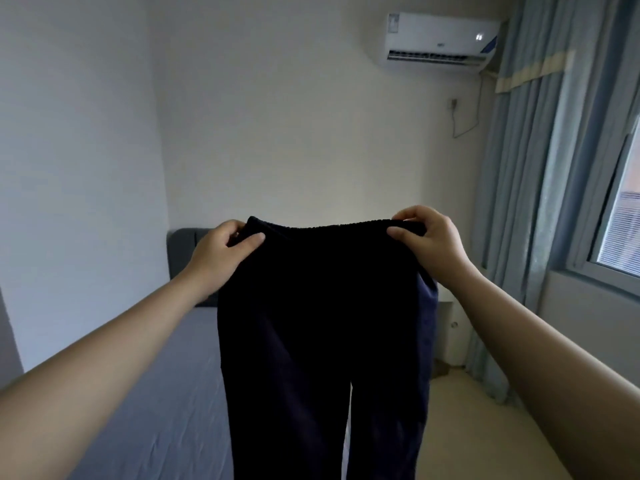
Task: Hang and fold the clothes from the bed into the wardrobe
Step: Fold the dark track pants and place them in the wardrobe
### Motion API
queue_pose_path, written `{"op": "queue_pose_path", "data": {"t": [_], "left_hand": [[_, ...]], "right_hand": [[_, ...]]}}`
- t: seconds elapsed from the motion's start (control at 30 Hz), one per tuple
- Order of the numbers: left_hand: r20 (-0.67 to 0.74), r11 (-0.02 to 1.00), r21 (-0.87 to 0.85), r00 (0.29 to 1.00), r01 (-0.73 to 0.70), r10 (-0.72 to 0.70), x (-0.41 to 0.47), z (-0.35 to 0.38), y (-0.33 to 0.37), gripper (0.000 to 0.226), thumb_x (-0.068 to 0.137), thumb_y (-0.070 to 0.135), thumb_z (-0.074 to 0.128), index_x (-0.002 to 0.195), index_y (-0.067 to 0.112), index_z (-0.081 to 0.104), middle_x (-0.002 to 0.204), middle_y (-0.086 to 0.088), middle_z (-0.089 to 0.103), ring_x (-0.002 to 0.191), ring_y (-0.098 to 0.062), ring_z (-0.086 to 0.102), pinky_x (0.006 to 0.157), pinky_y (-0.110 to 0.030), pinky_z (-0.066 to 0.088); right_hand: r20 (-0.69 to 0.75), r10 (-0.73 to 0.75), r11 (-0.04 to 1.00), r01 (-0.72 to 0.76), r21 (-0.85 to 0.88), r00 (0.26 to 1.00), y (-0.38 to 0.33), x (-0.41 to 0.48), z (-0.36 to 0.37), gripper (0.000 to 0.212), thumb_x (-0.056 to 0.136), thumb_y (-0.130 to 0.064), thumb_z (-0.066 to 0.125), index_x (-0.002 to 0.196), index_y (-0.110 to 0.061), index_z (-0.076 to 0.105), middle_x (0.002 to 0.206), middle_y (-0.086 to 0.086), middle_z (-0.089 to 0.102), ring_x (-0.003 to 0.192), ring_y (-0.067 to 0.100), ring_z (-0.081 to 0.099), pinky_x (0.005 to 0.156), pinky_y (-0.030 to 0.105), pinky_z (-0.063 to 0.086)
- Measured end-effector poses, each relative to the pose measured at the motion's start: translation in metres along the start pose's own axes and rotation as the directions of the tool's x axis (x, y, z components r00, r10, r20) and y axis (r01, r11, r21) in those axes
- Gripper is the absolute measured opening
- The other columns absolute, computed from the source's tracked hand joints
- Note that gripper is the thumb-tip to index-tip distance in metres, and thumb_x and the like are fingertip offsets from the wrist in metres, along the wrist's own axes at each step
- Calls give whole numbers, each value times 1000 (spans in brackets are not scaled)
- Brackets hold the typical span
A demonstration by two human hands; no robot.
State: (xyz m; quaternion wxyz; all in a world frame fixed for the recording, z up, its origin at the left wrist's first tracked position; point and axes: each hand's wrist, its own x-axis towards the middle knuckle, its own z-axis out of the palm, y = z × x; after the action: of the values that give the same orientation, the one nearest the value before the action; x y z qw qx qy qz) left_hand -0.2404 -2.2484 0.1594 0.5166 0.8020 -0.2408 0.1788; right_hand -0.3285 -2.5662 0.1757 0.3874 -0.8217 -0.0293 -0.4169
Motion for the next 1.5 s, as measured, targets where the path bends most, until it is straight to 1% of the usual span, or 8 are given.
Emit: {"op": "queue_pose_path", "data": {"t": [0.13,0.27,0.43,0.7,0.97,1.13,1.27,1.5], "left_hand": [[-49,998,-41,998,-42,40,12,-15,21,23,79,47,71,85,26,68,78,11,72,66,-1,66,54,-14,50],[-169,997,-24,983,-73,68,30,-28,36,25,86,40,65,86,15,69,80,-4,69,72,-15,63,68,-30,48],[-194,991,91,975,-93,110,45,-35,42,34,93,34,56,86,2,63,75,-7,60,67,-17,52,60,-29,37],[-107,1000,18,994,2,0,42,-26,25,52,87,49,60,82,-3,59,67,-5,54,61,-16,52,60,-30,37],[-82,954,-210,969,212,-234,45,0,30,41,82,42,67,73,4,55,74,-8,43,69,-19,44,65,-31,32],[-90,926,-302,960,228,-265,36,22,40,25,85,37,65,79,14,56,76,-7,45,70,-20,44,61,-31,33],[1,908,-386,985,161,-174,21,31,45,43,88,36,63,89,-7,61,79,-10,53,74,-22,53,67,-35,39],[143,906,-416,989,82,-24,-2,37,51,18,92,30,60,93,18,74,88,-3,71,87,-21,67,86,-46,52]], "right_hand": [[44,-154,983,157,-93,987,-32,25,-8,10,89,-13,65,96,-20,67,87,-9,68,84,8,61,73,3,39],[132,-284,912,310,-268,950,-48,32,-12,14,97,-26,51,106,-25,61,85,-9,66,79,14,59,75,29,45],[257,-190,933,256,-252,947,-58,32,-11,66,54,-77,69,108,-46,47,86,-13,57,77,1,57,65,16,39],[-39,61,993,-64,-96,997,-36,37,3,34,61,-37,88,81,-28,62,79,-14,64,73,-3,58,59,7,39],[-26,430,894,-422,154,902,-33,35,20,32,66,-32,83,81,-8,68,77,3,71,68,18,68,68,30,57],[20,487,845,-476,245,873,-53,24,40,26,71,-30,77,83,-10,65,73,0,65,59,14,60,50,21,46],[75,434,855,-437,280,898,-68,11,50,22,73,-29,76,89,-17,69,78,-2,68,65,12,64,56,23,48],[112,432,833,-443,331,895,-73,-8,63,10,75,-29,73,78,-20,73,65,-6,70,62,10,67,58,25,54]]}}
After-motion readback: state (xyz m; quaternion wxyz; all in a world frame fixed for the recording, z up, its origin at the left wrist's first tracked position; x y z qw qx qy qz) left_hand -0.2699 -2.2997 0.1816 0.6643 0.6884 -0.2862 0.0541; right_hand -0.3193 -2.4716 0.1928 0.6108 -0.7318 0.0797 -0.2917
